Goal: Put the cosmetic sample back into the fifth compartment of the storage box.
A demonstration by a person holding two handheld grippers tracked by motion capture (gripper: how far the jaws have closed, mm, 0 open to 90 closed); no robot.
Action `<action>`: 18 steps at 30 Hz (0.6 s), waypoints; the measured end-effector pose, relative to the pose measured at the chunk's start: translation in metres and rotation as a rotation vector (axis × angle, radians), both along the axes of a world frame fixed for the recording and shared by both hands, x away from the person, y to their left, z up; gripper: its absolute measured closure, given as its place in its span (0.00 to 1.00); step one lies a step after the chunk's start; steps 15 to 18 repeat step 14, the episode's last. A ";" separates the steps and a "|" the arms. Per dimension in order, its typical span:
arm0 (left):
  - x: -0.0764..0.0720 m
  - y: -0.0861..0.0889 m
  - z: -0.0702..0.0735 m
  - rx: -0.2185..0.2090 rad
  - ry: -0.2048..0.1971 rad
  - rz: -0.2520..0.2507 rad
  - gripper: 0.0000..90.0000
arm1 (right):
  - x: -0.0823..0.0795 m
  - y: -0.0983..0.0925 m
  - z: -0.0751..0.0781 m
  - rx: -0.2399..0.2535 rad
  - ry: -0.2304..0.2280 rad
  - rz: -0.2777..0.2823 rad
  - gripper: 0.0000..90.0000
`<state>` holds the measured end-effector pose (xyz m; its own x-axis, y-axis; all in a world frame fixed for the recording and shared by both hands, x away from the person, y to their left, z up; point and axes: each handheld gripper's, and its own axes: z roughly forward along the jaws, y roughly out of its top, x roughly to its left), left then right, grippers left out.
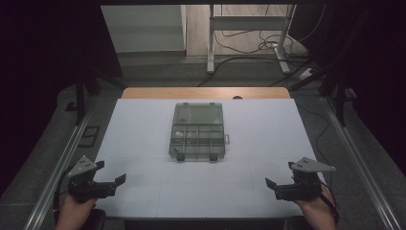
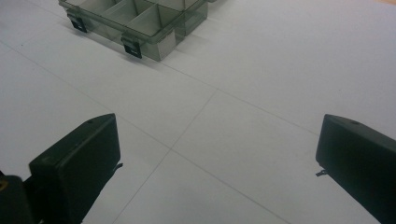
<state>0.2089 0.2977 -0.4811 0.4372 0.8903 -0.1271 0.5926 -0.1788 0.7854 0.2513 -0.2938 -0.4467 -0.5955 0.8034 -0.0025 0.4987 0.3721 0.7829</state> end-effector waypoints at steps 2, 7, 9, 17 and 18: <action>0.000 0.000 0.000 0.001 -0.001 0.000 0.03 | -0.004 -0.002 -0.001 -0.003 -0.007 -0.006 0.00; 0.000 0.000 0.000 -0.001 -0.001 -0.001 0.03 | -0.009 -0.006 -0.006 -0.020 -0.011 -0.030 0.01; 0.001 0.000 0.000 0.001 -0.001 -0.002 0.03 | -0.010 -0.008 -0.010 -0.043 -0.001 -0.041 0.01; 0.002 -0.001 0.000 0.002 -0.001 -0.005 0.03 | -0.011 -0.010 -0.012 -0.043 0.009 -0.052 0.02; 0.002 -0.001 0.000 0.002 -0.001 -0.005 0.03 | -0.011 -0.010 -0.012 -0.043 0.009 -0.052 0.02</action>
